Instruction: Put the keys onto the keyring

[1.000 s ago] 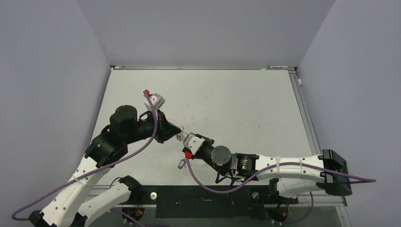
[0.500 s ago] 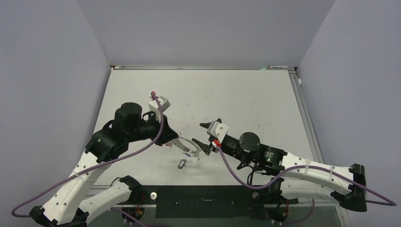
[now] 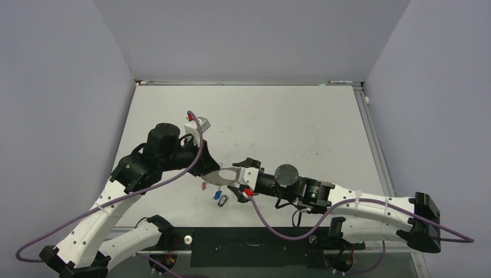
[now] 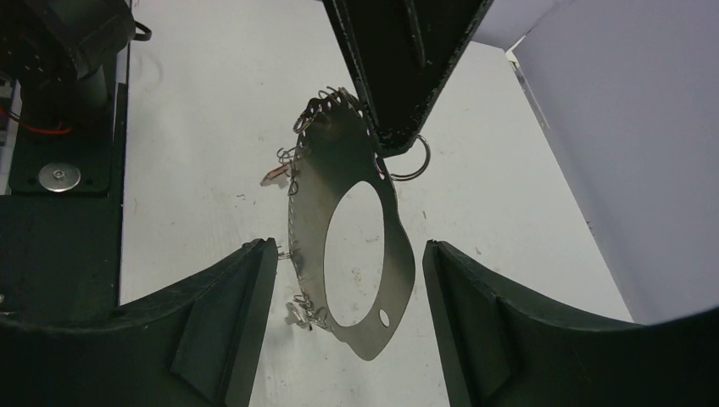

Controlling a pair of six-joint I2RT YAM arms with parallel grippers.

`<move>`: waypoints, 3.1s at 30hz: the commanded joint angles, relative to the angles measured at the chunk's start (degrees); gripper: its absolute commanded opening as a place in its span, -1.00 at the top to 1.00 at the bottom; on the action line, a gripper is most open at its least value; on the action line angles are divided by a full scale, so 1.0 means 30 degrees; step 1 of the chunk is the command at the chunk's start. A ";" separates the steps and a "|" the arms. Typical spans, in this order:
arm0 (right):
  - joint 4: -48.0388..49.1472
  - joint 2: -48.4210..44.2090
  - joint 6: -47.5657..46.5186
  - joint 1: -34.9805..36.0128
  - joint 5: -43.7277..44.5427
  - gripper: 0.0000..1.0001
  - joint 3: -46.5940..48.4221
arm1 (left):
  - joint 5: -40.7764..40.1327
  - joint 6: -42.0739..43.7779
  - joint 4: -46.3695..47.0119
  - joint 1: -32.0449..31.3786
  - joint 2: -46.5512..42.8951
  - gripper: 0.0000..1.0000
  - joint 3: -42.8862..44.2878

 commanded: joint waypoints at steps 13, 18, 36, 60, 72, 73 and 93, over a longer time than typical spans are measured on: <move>0.1037 0.2317 -0.2133 -0.0302 -0.0761 -0.19 0.2300 | 0.1242 -0.0575 -0.0642 -0.0058 0.0088 1.00 0.1189; 0.1054 0.2814 -0.2114 -0.0359 -0.1033 0.02 0.2592 | 0.1410 -0.0597 -0.0556 -0.0058 0.0073 1.00 0.1111; 0.1196 0.3244 -0.1937 -0.0349 -0.1313 0.14 0.2897 | 0.1737 -0.0685 -0.0453 -0.0088 0.0191 1.00 0.0970; 0.1822 0.3438 -0.1853 -0.0356 -0.0742 0.26 0.2869 | 0.1760 -0.0802 -0.0132 -0.0234 0.0454 1.00 0.0771; 0.1778 0.3641 -0.1791 -0.0348 -0.0668 0.52 0.2962 | 0.1745 -0.0945 0.0002 -0.0292 0.0513 1.00 0.0610; 0.1669 0.3674 -0.1795 -0.0349 -0.0668 0.58 0.3023 | 0.1716 -0.0948 0.0002 -0.0285 0.0513 1.00 0.0644; 0.1843 0.2909 -0.1254 -0.0357 -0.0317 0.90 0.2429 | 0.0895 -0.1533 -0.0086 -0.0276 -0.0007 -0.07 0.1323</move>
